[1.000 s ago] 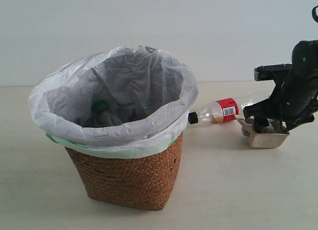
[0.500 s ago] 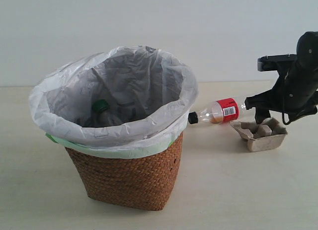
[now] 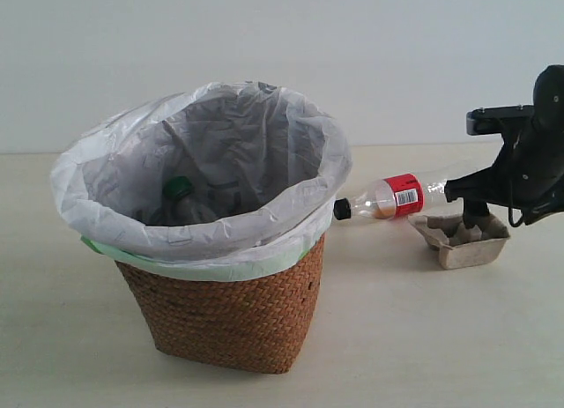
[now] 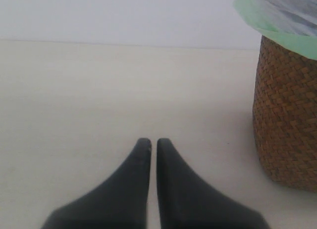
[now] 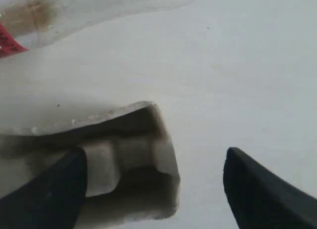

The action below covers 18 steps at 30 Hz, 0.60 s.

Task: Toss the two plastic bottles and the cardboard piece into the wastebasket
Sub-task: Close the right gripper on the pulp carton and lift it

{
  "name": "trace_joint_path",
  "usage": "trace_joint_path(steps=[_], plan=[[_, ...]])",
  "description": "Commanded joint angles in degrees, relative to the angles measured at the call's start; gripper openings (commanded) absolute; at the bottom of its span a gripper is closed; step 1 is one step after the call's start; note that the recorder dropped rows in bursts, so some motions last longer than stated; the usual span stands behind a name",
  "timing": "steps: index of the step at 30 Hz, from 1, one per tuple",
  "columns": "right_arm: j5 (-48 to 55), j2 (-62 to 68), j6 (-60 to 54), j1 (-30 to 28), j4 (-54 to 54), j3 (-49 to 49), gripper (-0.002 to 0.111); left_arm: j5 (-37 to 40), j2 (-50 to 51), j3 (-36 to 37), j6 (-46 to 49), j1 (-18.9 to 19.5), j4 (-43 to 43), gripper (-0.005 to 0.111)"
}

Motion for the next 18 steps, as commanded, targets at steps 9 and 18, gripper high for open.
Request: trace_joint_path(steps=[9,18], plan=[[-0.85,1.27,-5.57,-0.37,6.62,-0.26,0.069,0.04,-0.22,0.2,0.26,0.16,0.17,0.004],[-0.41,3.94,-6.06,0.12,7.65,-0.26,0.061,0.04,-0.22,0.2,0.26,0.16,0.17,0.004]])
